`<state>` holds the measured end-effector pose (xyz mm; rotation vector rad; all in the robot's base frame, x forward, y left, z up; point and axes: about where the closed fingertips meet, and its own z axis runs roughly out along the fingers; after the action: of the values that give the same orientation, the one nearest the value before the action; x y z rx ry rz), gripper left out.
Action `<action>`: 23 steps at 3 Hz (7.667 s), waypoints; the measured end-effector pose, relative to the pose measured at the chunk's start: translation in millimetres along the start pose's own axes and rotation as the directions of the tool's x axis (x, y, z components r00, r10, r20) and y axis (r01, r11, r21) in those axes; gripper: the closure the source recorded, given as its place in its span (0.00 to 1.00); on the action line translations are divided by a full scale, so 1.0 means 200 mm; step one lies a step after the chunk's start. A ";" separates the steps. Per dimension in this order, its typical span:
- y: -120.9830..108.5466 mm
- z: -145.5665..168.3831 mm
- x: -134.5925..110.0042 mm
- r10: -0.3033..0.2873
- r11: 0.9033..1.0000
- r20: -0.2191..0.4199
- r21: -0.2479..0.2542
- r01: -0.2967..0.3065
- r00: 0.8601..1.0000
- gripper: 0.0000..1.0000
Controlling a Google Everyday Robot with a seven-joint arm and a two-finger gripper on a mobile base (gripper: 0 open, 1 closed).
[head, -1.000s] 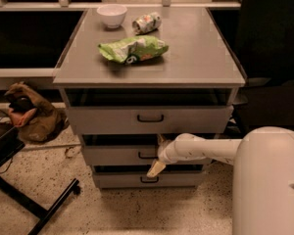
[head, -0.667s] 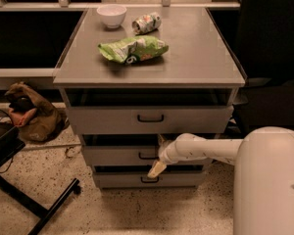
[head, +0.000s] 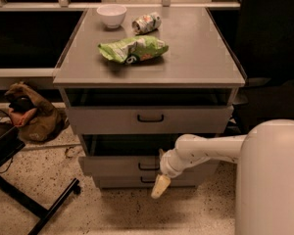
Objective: Open middle drawer
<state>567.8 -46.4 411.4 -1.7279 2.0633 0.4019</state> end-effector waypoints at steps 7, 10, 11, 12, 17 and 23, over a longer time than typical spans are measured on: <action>0.66 -0.28 0.11 0.162 0.980 -0.005 -0.115 -0.161 0.987 0.00; 0.63 -0.38 0.01 0.113 0.994 -0.004 -0.009 -0.113 0.994 0.00; 0.54 -0.45 -0.09 0.066 0.996 -0.029 0.057 -0.065 0.997 0.00; 0.43 -0.41 -0.10 0.048 0.997 -0.053 0.065 -0.045 0.997 0.00; 0.43 -0.13 0.24 0.176 0.975 -0.132 -0.114 -0.192 0.975 0.00; 1.18 -0.45 0.34 0.267 0.947 -0.162 -0.141 -0.290 0.950 0.00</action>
Offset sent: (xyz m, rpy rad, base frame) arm -0.0403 -0.0010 0.0028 -0.0041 0.0952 0.0193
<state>315.8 -103.9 445.8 -1.5939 2.4512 0.5629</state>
